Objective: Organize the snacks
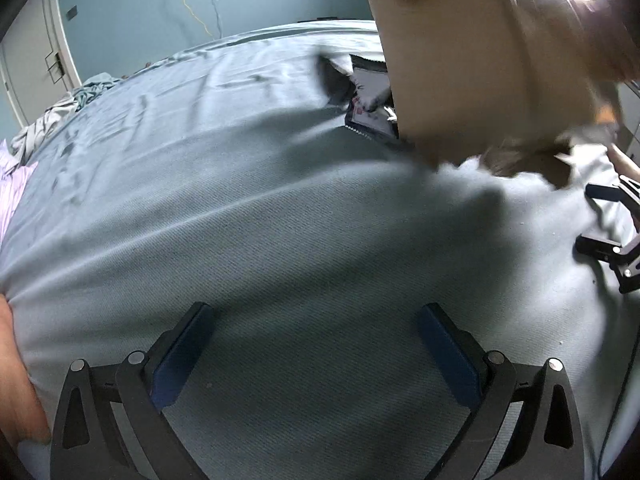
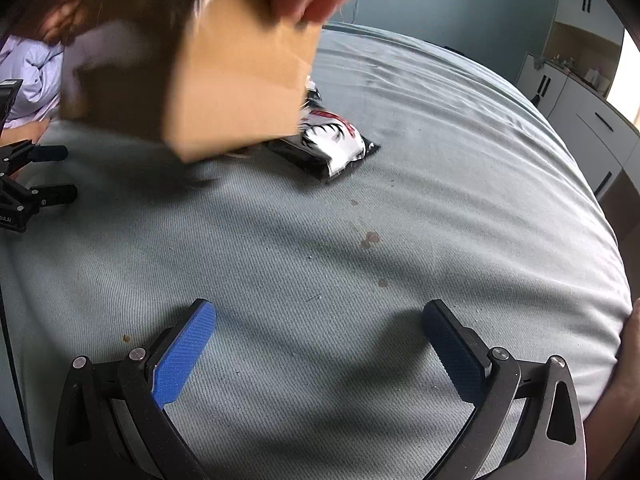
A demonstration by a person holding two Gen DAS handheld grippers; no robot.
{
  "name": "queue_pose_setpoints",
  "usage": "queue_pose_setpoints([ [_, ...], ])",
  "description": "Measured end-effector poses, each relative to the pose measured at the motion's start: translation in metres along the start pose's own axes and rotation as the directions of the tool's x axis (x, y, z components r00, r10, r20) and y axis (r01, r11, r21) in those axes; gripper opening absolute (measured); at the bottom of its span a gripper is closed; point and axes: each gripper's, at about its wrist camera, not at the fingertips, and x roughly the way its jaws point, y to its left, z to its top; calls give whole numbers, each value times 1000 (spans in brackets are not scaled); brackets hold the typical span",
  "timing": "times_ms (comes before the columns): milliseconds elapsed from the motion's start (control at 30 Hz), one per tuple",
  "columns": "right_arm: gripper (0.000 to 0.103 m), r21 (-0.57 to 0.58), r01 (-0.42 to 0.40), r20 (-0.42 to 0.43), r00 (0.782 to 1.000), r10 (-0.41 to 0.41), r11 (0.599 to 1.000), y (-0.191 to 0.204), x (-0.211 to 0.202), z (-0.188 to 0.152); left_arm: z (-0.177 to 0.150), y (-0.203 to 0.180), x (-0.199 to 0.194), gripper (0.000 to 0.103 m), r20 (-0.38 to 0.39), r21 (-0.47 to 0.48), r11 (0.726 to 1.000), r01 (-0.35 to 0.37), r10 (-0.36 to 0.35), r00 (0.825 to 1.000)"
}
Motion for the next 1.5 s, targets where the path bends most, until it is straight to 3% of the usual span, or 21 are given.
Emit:
queue_pose_setpoints([
  [1500, 103, 3, 0, 0, 1000, 0, 1000, 0, -2, 0, -1, 1, -2, 103, 0, 2, 1000, 1, -1, 1000],
])
